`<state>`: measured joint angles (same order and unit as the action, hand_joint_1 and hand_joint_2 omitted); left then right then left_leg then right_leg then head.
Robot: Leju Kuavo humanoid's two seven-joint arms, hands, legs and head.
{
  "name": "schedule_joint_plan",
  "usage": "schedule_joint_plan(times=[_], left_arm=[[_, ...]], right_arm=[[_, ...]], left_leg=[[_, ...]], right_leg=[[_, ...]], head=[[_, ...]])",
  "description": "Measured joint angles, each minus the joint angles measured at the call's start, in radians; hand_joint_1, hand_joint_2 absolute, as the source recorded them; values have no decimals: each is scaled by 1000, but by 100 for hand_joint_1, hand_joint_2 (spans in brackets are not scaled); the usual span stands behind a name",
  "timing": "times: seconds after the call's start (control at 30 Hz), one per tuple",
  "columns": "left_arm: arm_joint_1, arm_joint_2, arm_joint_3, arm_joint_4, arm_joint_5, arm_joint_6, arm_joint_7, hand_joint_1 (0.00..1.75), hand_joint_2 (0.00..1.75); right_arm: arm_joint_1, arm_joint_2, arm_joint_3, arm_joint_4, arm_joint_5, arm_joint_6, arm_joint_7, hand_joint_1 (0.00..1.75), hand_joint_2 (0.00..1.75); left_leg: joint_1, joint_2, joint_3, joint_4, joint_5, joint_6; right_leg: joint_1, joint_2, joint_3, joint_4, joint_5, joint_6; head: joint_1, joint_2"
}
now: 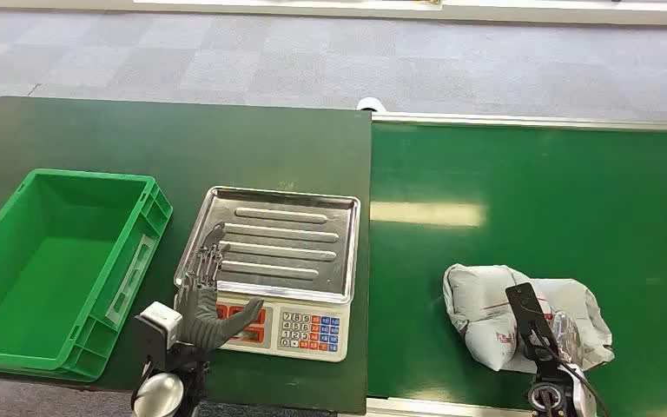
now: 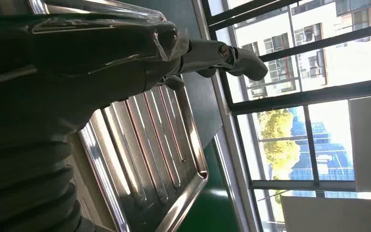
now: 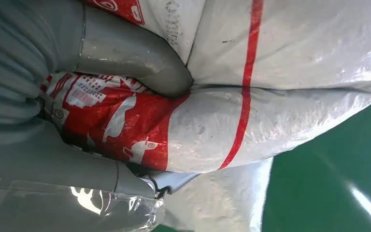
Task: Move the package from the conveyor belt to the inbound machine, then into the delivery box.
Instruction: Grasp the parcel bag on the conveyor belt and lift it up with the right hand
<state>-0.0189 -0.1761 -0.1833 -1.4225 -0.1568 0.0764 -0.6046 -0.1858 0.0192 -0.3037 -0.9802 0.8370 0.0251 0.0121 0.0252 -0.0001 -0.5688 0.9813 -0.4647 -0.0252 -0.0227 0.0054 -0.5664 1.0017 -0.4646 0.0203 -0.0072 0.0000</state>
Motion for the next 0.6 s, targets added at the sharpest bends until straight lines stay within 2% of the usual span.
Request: schedule_joint_plan(times=[0.07,0.27,0.6], left_arm=[[0,2,0,2,6,5,-3,0,175],[3,16,-1,11,25,16,-13,0,175],[2,27,-14,19,37,31,-25,0,175]], right_arm=[[-16,-19,12,32,3,8,-17,175,175],[-87,-123,106,189,13,41,-89,175,175],[-118,-194,195,257,-9,80,-120,175,175]], left_leg=[[0,1,2,0,-1,0],[0,2,14,0,-3,0],[0,2,24,0,-6,2]], right_leg=[[0,1,2,0,0,0],[0,3,11,-2,0,1],[0,3,22,-4,-2,2]], head=[[0,0],[0,0],[0,0]])
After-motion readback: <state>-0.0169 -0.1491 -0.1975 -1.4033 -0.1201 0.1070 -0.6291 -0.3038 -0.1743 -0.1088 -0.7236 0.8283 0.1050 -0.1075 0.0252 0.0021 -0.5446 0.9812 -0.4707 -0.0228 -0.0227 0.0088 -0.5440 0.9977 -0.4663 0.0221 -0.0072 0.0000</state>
